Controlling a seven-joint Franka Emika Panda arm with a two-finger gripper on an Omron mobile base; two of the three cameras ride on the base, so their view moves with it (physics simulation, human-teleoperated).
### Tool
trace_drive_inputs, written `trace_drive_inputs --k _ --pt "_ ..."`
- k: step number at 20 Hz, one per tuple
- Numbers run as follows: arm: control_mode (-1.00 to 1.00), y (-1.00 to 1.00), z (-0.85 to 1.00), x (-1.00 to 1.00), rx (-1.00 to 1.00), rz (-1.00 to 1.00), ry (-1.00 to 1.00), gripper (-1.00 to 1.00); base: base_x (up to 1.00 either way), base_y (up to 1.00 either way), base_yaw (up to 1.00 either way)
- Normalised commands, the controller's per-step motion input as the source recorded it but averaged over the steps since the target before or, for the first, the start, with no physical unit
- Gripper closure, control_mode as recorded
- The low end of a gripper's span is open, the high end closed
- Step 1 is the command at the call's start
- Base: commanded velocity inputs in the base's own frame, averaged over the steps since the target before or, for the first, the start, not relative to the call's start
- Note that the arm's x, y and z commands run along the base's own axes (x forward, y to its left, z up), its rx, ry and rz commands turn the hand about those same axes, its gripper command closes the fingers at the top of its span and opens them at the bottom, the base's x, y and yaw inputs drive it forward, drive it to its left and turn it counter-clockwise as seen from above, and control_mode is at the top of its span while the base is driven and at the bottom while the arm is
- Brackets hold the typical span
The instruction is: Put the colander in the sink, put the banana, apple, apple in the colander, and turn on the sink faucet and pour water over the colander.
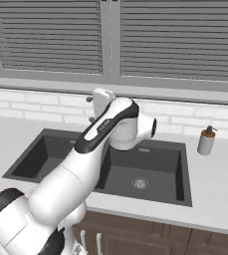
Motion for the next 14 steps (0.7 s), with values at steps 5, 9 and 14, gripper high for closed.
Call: trace_drive_inputs --k 5,9,14 --pt "-1.0 -0.03 -0.11 0.51 0.0 0.09 0.0 -1.0 0.0 0.0 0.0" --pt "-1.0 -0.11 -0.31 0.37 0.0 0.12 0.0 -1.0 0.0 0.0 0.0" --pt "-1.0 -0.15 -0.31 0.32 0.0 0.12 -0.01 -1.0 0.0 0.0 0.0"
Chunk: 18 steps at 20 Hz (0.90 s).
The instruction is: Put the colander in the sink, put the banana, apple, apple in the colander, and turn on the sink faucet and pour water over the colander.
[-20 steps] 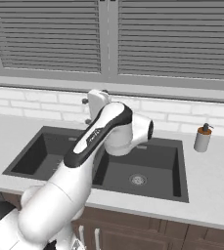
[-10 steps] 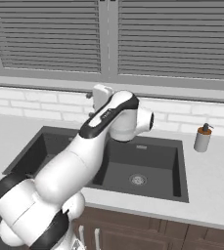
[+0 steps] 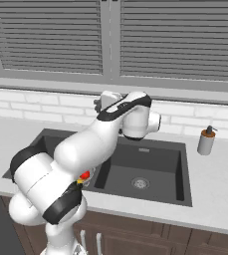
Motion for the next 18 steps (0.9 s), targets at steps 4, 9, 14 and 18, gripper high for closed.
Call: trace_drive_inputs --k 4,9,14,18 --pt "-1.0 -0.1 -0.15 0.31 0.0 0.12 -0.05 -1.0 0.0 0.0 0.0" --pt "-1.0 -0.01 -0.04 0.32 0.0 0.11 -0.08 -1.0 0.0 0.0 0.0" --pt "-1.0 0.0 -0.03 0.32 0.0 0.09 -0.09 -1.0 0.0 0.0 0.0" --pt "-1.0 0.0 -0.14 0.25 0.0 0.07 -0.12 -1.0 0.0 0.0 0.0"
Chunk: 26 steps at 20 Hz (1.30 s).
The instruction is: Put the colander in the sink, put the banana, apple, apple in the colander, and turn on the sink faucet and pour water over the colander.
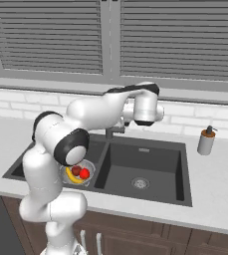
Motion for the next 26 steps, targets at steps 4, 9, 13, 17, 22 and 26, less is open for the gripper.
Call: trace_drive_inputs --k 4,9,13,17,22,26 --pt "-1.0 0.03 -0.21 0.12 0.0 0.04 -0.14 -1.0 0.0 0.0 0.0" --pt "-1.0 0.11 -0.11 0.15 0.0 -0.03 -0.01 -1.0 0.0 0.0 0.0" --pt "-1.0 0.13 -0.06 0.21 0.0 -0.24 0.08 -1.0 0.0 0.0 0.0" --pt "-1.0 0.13 -0.05 0.25 -0.01 -0.24 0.11 -1.0 0.0 0.0 0.0" --pt "-1.0 0.35 0.0 0.01 -0.02 -0.07 0.01 -1.0 0.0 0.0 0.0" --pt "-1.0 0.33 0.01 0.05 0.0 0.0 0.0 -1.0 0.0 0.0 0.0"
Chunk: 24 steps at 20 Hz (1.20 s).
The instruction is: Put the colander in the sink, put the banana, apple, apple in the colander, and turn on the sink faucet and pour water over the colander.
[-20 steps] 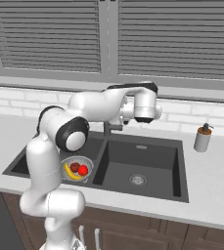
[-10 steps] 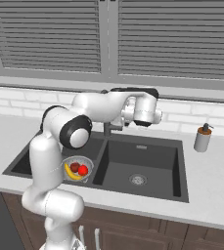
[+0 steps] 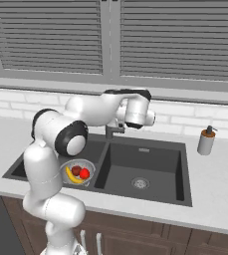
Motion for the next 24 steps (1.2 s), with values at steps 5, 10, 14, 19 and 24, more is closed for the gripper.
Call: trace_drive_inputs --k 5,10,14,19,24 --pt "-1.0 0.29 0.0 0.34 -0.01 -0.01 0.0 -1.0 0.0 0.0 0.0" --pt "-1.0 0.38 0.0 0.54 -0.06 -0.07 0.02 -1.0 0.0 0.0 0.0" --pt "-1.0 0.56 0.0 0.48 -0.1 -0.19 0.03 -1.0 0.0 0.0 0.0" --pt "-1.0 0.62 0.0 0.43 -0.1 -0.33 0.05 -1.0 0.0 0.0 0.0" --pt "-1.0 0.34 0.0 0.28 -0.05 -0.42 0.04 -1.0 0.0 0.0 0.0"
